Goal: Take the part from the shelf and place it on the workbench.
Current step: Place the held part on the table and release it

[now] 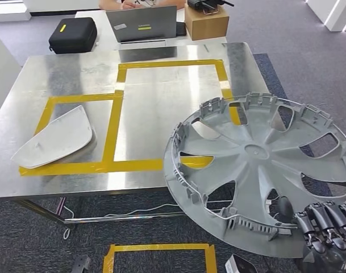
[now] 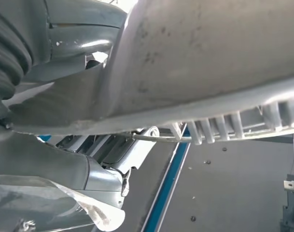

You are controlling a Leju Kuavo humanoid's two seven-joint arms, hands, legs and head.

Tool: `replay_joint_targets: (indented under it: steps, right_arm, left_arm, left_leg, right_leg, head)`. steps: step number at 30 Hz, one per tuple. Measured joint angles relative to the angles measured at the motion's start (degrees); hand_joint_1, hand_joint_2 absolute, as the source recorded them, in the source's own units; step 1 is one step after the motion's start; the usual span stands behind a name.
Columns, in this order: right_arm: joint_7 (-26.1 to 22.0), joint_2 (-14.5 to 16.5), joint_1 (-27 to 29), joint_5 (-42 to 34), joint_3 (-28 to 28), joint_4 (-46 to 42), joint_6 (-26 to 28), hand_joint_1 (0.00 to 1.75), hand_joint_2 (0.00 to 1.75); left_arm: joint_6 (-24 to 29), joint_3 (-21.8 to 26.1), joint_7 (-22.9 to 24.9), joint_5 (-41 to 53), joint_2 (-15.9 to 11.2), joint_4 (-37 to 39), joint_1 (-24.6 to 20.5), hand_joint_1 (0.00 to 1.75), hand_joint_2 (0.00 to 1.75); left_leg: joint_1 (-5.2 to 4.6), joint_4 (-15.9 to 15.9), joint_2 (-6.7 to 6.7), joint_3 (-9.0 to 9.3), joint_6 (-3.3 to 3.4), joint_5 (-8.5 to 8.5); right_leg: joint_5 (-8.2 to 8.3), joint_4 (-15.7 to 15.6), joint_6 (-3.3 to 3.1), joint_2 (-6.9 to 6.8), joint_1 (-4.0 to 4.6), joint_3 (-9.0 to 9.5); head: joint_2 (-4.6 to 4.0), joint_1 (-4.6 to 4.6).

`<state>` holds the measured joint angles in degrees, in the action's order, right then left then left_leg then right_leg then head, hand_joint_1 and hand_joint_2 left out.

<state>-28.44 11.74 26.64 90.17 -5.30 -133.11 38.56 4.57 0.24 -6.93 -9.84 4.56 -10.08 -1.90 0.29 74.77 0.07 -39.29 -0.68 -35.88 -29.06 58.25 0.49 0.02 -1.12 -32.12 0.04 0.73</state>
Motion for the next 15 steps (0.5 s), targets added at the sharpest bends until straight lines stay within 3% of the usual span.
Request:
replay_joint_targets:
  steps: [1, 3, 5, 8, 10, 13, 14, 15]
  right_arm:
    - [0.0, 0.0, 0.1, 0.0, 0.0, 0.0, 0.0, 1.75, 1.75]
    - [0.0, 0.0, 0.3, 0.0, 0.0, 0.0, 0.0, 1.75, 1.75]
    - [0.0, 0.0, 0.3, 0.0, 0.0, 0.0, 0.0, 1.75, 1.75]
    - [-0.1, 0.0, 0.4, 0.0, 0.0, 0.0, 0.0, 1.75, 1.75]
    - [-0.1, 0.0, 0.5, 0.0, 0.0, 0.0, 0.0, 1.75, 1.75]
    - [-0.1, 0.0, 0.4, 0.0, 0.0, 0.0, 0.0, 1.75, 1.75]
    - [-0.1, 0.0, 0.5, 0.0, 0.0, 0.0, 0.0, 1.75, 1.75]
    - [-0.1, 0.0, 0.5, 0.0, 0.0, 0.0, 0.0, 1.75, 1.75]
  left_arm:
    - [0.0, 0.0, 0.0, 0.0, 0.0, 0.0, 0.0, 0.0, 1.75]
    - [0.0, 0.0, 0.0, 0.0, 0.0, 0.0, 0.0, 0.0, 1.75]
    - [0.0, 0.0, 0.0, 0.0, 0.0, 0.0, 0.0, 0.0, 1.75]
    - [0.0, 0.0, 0.0, -0.1, 0.0, 0.0, -0.1, 0.0, 1.75]
    - [0.0, 0.0, 0.0, -0.1, 0.1, 0.0, -0.1, 0.0, 1.75]
    - [-0.1, 0.1, 0.0, -0.2, 0.1, 0.0, -0.2, 0.0, 1.75]
    - [-0.1, 0.1, 0.0, -0.2, 0.1, 0.0, -0.1, 0.0, 1.75]
    - [-0.1, 0.1, 0.0, -0.2, 0.2, 0.0, -0.1, 0.0, 1.75]
  left_leg:
    - [0.04, -1.4, 0.0, 0.45, 0.07, 1.59]
    - [0.05, -8.6, -0.04, 3.55, 0.47, 5.96]
    - [-0.14, -14.3, -0.07, 6.01, 0.89, 7.83]
    - [-0.27, -15.8, -0.06, 6.4, 1.51, 7.54]
    - [-0.06, -16.5, -0.05, 6.79, 2.17, 7.75]
    - [-0.06, -16.8, 0.04, 7.07, 2.88, 7.65]
    - [-0.12, -16.8, 0.06, 7.1, 2.99, 7.56]
    - [-0.16, -16.8, 0.07, 7.17, 3.05, 7.47]
  right_leg:
    - [-0.12, 0.0, 0.02, 0.08, 0.0, 0.22]
    - [-0.43, 0.0, 0.25, 0.24, 0.01, 0.7]
    - [-0.68, 0.1, 0.74, 0.39, 0.18, 0.83]
    - [-0.77, -0.1, 1.76, 0.39, 0.18, 0.67]
    - [-1.86, 1.2, 2.36, 0.31, 0.12, 0.04]
    - [-6.49, 10.9, 2.82, 0.24, 0.08, -4.95]
    - [-7.46, 14.2, 2.94, 0.24, 0.07, -6.74]
    - [-7.39, 15.7, 3.01, 0.23, 0.07, -7.75]
  head:
    - [0.0, 0.0]
    - [0.0, 0.01]
    - [0.0, 0.04]
    - [0.0, 0.05]
    - [0.0, 0.23]
    - [0.0, 0.5]
    - [0.0, 0.5]
    - [0.0, 0.51]
